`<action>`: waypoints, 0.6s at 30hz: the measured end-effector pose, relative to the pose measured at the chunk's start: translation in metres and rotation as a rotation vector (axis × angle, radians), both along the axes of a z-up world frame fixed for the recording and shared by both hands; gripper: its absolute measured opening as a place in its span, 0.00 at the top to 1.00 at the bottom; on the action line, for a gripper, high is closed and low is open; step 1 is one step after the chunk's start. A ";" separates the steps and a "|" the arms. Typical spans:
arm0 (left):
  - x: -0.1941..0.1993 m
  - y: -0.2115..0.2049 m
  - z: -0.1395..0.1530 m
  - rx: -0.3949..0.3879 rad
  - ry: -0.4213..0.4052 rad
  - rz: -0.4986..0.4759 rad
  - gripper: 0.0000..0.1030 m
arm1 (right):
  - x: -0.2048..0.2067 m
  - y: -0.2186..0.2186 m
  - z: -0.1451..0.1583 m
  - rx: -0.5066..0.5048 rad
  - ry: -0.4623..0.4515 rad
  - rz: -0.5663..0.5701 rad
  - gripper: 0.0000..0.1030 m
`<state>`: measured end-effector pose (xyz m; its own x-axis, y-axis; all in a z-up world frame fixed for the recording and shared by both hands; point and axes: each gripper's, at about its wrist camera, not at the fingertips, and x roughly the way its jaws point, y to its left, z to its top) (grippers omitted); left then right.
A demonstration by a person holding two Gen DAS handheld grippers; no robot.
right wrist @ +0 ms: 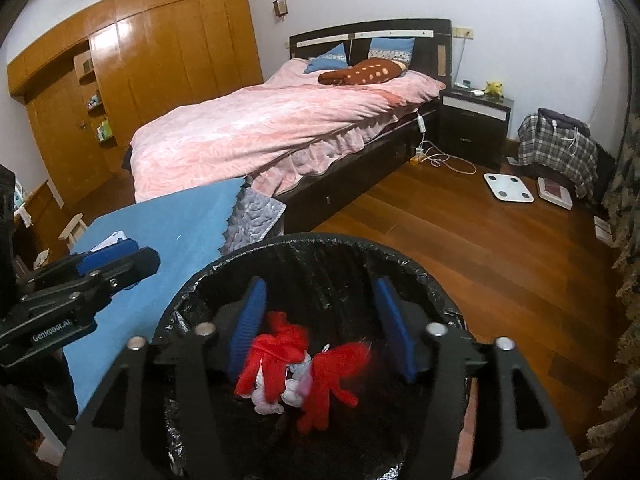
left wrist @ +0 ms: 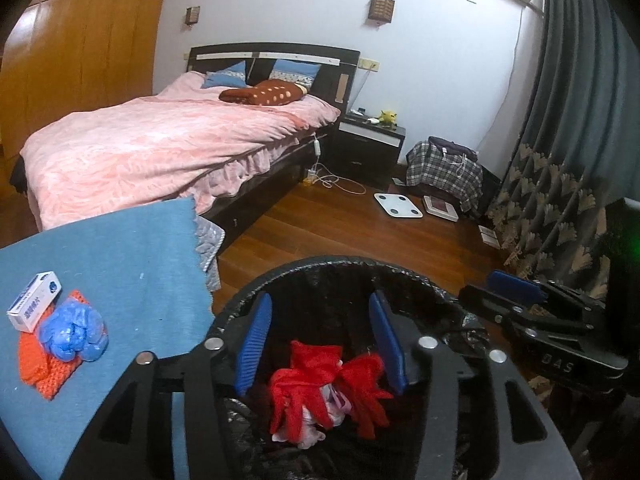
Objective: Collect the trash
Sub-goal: 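Carry both red items over the bin and open both tools to drop them, then return to the table and grasp the blue plastic bag with the right tool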
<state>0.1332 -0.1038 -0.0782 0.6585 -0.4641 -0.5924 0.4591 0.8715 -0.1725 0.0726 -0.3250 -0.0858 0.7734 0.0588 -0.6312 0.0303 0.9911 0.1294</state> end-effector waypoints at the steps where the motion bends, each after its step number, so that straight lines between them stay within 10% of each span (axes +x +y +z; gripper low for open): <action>1: 0.000 0.001 0.000 0.002 -0.004 0.006 0.43 | -0.001 0.000 0.001 -0.004 -0.005 -0.006 0.24; 18: -0.004 0.091 0.017 0.023 -0.058 0.211 0.11 | 0.009 0.040 0.021 0.012 -0.070 0.021 0.06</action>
<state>0.1287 -0.0128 -0.0609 0.7726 -0.2991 -0.5600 0.2745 0.9527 -0.1300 0.0820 -0.2848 -0.0649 0.8140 0.0830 -0.5749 -0.0001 0.9897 0.1428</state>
